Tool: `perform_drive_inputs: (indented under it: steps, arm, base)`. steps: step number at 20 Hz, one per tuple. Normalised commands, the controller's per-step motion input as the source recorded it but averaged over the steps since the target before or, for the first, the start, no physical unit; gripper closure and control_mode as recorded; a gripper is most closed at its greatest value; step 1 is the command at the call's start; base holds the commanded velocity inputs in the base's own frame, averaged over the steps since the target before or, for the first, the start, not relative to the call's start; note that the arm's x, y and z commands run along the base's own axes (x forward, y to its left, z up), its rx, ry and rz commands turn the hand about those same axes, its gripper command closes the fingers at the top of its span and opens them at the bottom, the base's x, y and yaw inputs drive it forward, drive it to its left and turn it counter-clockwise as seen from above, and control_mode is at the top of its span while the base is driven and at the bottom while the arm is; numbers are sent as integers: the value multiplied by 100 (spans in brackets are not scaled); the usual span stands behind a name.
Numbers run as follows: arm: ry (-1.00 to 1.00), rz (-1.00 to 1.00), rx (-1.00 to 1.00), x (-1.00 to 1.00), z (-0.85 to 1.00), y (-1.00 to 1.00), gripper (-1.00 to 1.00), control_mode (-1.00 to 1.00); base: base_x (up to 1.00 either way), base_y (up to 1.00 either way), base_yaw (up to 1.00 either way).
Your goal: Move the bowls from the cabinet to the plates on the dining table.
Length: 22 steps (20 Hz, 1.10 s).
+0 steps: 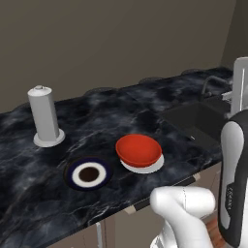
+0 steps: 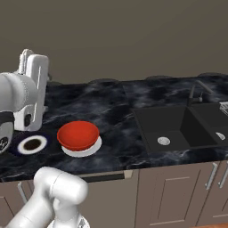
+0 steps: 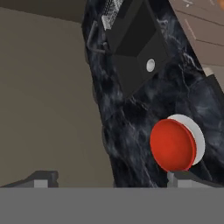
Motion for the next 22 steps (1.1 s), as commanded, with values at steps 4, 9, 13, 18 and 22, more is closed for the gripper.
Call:
perform_drive_inputs:
  steps: [4, 9, 13, 18, 22]
  arm:
    - [3, -8, 0, -40, 68, 0, -100, -100]
    - [2, -7, 0, -43, 47, 1, -100, -100]
    - [0, -2, 0, -11, 8, 3, -100, 100]
    - [0, 0, 0, 0, 0, 0, -100, 100]
    - [0, 0, 0, 0, 0, 0, -100, 100]
  base:
    - [0, 0, 0]
    - [0, 0, 0]
    - [-31, 15, -2]
    - [-38, 44, 8]
    - [-18, 51, 34]
